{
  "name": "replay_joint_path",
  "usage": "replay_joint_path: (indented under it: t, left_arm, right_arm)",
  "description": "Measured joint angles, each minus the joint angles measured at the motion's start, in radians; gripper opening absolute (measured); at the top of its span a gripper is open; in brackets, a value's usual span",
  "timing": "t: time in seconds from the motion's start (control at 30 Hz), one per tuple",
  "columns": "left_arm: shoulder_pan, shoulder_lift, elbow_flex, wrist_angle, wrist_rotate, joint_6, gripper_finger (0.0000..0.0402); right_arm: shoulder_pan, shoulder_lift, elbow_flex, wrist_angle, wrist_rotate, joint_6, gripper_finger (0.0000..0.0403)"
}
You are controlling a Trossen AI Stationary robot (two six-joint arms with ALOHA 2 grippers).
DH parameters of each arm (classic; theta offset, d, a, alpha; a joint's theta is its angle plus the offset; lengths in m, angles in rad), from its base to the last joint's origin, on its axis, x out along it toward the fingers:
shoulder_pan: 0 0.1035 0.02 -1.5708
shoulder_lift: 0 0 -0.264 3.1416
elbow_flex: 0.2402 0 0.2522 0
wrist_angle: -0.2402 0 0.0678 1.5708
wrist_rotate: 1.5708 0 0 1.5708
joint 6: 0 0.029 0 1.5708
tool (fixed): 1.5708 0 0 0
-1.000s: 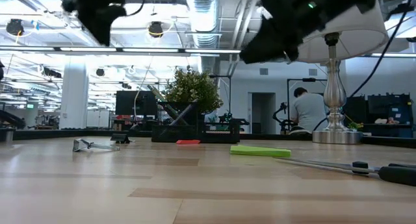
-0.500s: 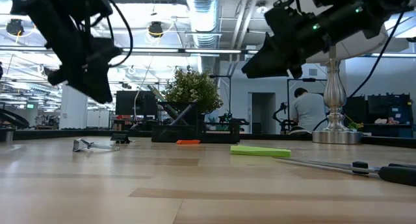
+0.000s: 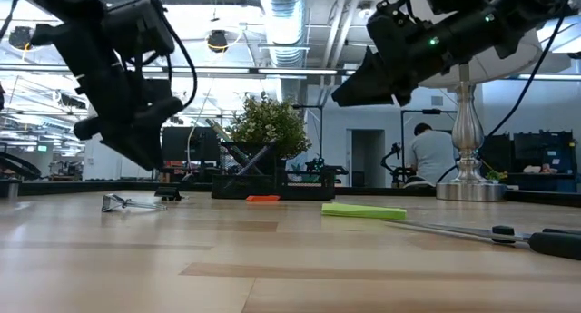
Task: Pick and place office supplies into organizer
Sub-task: Put the top black binder clip into the black organizer
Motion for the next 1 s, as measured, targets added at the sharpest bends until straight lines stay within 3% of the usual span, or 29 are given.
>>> replay_joint_path:
  t: [0.2,0.37,0.47,0.6,1.0]
  left_arm:
    - [0.013,0.050,0.001,0.127,0.041,0.005,0.0127]
    - [0.023,0.049,0.039,0.117,0.027,0.011,0.0152]
    - [0.022,0.049,0.046,0.125,0.075,0.007,0.0161]
    - [0.018,0.049,0.046,0.107,0.137,-0.069,0.0164]
    - [0.018,0.049,0.046,0.054,0.129,-0.109,0.0165]
  right_arm:
    - [-0.053,0.000,0.026,-0.004,-0.063,-0.106,0.0127]
    - [-0.089,0.000,0.034,-0.017,-0.079,-0.160,0.0127]
    - [-0.113,0.000,0.034,-0.049,-0.078,-0.184,0.0127]
    - [-0.155,0.000,0.034,-0.071,-0.074,-0.185,0.0127]
    - [-0.186,0.000,0.034,-0.141,-0.074,-0.159,0.0127]
